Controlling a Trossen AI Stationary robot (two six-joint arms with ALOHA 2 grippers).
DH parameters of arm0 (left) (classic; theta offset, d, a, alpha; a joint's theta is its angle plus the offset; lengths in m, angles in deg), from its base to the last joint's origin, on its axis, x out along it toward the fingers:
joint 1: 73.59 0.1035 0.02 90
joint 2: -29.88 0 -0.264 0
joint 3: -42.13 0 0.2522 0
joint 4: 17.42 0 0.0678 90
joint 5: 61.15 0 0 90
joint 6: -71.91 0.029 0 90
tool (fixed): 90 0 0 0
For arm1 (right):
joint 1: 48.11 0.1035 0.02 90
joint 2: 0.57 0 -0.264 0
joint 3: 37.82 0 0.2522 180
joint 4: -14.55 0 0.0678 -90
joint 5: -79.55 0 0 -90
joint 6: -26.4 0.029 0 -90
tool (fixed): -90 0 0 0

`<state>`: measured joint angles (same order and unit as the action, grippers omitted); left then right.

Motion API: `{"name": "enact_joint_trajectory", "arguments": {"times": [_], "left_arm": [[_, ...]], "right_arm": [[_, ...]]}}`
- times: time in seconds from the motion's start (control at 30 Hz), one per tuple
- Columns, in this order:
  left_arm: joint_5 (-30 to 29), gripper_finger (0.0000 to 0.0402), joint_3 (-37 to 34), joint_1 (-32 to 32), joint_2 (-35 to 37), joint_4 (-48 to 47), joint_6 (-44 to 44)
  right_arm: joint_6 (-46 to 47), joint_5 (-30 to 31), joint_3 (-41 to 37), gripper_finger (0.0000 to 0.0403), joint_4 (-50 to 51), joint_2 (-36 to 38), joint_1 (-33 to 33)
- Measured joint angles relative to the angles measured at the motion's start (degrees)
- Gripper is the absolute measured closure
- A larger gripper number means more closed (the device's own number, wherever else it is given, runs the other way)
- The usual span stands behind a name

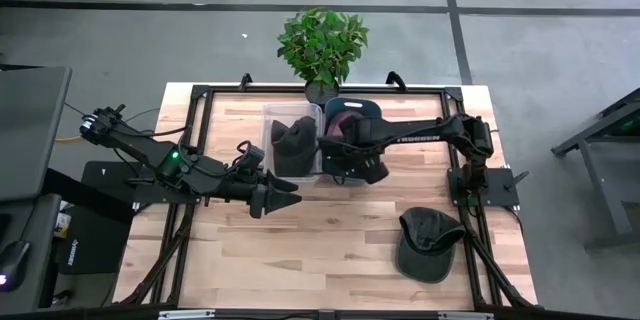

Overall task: Pick & Place hat
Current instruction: Put the black cap into the blue bin

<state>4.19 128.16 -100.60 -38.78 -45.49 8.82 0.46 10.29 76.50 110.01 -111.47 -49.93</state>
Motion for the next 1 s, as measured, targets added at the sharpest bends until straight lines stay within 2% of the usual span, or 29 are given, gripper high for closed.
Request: {"name": "enact_joint_trajectory", "arguments": {"times": [0.13,0.5,0.77,1.0], "left_arm": [[0.1,0.009,0.0,0.0,0.0,-0.1,0.0],[0.1,0.009,0.0,0.0,0.0,-1.3,0.0],[0.0,0.009,0.0,0.0,0.0,-1.9,0.2],[0.0,0.009,0.0,0.0,0.0,-2.5,0.2]], "right_arm": [[4.2,-2.8,0.0,0.0229,-0.3,0.8,0.0],[10.5,-2.2,0.0,0.0267,-5.9,9.9,-0.4],[21.9,-5.4,0.0,0.0283,-6.9,16.5,0.5],[28.3,-6.8,0.0,0.0296,-6.3,21.1,3.6]]}}
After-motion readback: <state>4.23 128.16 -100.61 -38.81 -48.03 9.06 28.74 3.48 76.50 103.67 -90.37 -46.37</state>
